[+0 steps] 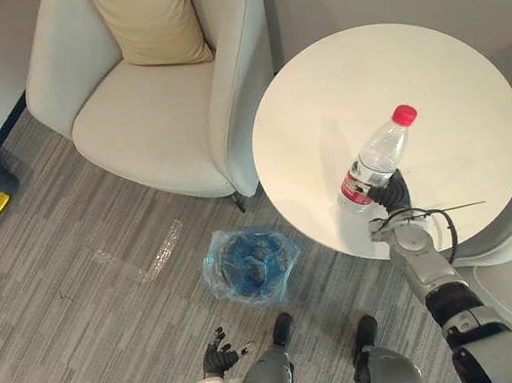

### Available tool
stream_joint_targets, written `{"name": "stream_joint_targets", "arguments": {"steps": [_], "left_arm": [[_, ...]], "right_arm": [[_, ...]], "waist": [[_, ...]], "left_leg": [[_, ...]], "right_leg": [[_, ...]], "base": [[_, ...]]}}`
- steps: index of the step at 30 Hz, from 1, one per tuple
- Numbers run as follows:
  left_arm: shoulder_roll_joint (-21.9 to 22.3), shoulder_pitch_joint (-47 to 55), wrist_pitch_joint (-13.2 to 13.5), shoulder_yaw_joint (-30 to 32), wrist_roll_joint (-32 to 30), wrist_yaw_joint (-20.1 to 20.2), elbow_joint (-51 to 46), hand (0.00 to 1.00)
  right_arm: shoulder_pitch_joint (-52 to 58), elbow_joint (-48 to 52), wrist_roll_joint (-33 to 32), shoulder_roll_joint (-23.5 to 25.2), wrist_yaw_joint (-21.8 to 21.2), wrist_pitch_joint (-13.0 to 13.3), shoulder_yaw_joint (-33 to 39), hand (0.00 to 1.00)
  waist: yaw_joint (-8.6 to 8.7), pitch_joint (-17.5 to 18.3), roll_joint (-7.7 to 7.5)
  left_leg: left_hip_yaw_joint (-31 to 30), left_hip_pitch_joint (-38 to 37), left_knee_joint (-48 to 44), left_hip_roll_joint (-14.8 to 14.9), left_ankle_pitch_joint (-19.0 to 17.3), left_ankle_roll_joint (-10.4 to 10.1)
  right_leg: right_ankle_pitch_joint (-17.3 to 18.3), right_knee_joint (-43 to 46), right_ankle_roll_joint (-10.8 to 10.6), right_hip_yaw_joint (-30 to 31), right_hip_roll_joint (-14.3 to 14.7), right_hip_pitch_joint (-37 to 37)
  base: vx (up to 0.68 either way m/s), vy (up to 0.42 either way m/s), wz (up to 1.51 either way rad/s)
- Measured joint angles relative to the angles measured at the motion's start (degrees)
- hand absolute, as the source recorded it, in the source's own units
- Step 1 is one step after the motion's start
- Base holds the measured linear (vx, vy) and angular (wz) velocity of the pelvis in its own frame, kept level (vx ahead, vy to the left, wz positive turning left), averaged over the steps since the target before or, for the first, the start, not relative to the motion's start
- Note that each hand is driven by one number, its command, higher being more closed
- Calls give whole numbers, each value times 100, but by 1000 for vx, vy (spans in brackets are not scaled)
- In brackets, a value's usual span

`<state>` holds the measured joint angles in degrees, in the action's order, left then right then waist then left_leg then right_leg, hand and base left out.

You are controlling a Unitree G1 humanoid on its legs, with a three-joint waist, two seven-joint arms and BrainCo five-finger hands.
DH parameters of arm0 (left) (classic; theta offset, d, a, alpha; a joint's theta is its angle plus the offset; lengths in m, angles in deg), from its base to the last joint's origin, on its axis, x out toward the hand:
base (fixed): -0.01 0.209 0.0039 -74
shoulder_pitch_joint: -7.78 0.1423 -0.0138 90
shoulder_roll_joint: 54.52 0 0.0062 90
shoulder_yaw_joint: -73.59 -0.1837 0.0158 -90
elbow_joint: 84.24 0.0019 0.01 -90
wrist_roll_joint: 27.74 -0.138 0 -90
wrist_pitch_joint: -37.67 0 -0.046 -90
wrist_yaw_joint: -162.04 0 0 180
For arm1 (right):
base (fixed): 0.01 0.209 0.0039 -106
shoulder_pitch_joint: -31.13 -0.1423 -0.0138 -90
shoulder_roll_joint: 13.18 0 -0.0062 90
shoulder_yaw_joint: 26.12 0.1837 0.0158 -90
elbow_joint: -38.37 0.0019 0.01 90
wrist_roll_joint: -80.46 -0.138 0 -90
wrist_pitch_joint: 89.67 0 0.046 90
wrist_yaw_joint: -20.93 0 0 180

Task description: Gather rubbish on tea table into small bin, then transfer packed bag to large trash can.

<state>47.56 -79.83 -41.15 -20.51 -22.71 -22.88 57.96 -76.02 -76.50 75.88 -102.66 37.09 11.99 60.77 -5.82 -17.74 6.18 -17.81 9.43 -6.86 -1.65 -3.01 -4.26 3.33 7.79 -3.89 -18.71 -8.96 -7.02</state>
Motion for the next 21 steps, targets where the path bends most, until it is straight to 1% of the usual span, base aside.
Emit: {"name": "stream_joint_targets", "arguments": {"steps": [1, 4, 7, 9, 11, 13, 16, 19, 21], "left_arm": [[2, 0, -15, 17, -25, -3, 0, 0], [-32, 10, -60, 54, -129, -5, 17, 0], [-67, 13, -90, 46, -274, 16, 40, 0], [-110, 16, -128, 45, -280, 23, 88, 0], [-135, 16, -172, 46, -280, 23, 141, 0], [-151, 16, -196, 43, -380, 14, 207, 0], [-172, 20, -204, -17, -506, 17, 368, 0], [-184, 18, -212, -168, -545, 20, 436, 0], [-184, 21, -211, -230, -630, 22, 480, 0]], "right_arm": [[147, 139, 19, 16, -21, 3, 2, 100], [757, 647, 207, 204, -108, 47, 38, 100], [1175, 1034, 253, 332, -207, 82, 47, 100], [1492, 1312, 326, 479, -274, 91, 63, 100], [1742, 1534, 460, 576, -310, 106, 63, 100], [2056, 1761, 495, 680, -378, 137, 60, 100], [2453, 2032, 698, 725, -454, 193, 17, 100], [2693, 2191, 753, 814, -533, 200, 8, 100], [2815, 2196, 934, 820, -577, 200, -37, 100]], "waist": [[18, -5, -15], [60, 51, -139], [137, 114, -250], [211, 191, -360], [233, 255, -418], [262, 323, -463], [272, 598, -510], [311, 704, -511], [326, 767, -521]], "left_leg": [[7, -54, 14, 2, 0, 0], [90, -252, 85, 22, -1, 1], [191, -261, 89, 28, -2, 3], [309, -276, 93, 47, -2, 3], [373, -328, 107, 55, -2, 4], [453, -507, 187, 80, -1, 6], [578, -559, 261, 124, 8, 18], [686, -688, 303, 171, 8, 17], [760, -861, 404, 208, 8, 17]], "right_leg": [[-11, -40, -1, 3, 6, 63], [-61, -178, -11, 60, 31, 263], [-190, -357, -29, 163, 66, 301], [-304, -490, -31, 276, 98, 318], [-356, -568, -32, 346, 115, 359], [-418, -697, -38, 410, 142, 526], [-476, -813, -24, 536, 188, 535], [-490, -820, -11, 639, 224, 593], [-492, -858, -8, 699, 252, 720]], "base": [[0, 0, 0], [6, 4, -12], [-32, 23, -19], [-46, 25, -25], [-40, 15, -20], [-45, 2, -21], [-36, -2, -23], [-15, -10, -18], [-19, -12, -18]]}}
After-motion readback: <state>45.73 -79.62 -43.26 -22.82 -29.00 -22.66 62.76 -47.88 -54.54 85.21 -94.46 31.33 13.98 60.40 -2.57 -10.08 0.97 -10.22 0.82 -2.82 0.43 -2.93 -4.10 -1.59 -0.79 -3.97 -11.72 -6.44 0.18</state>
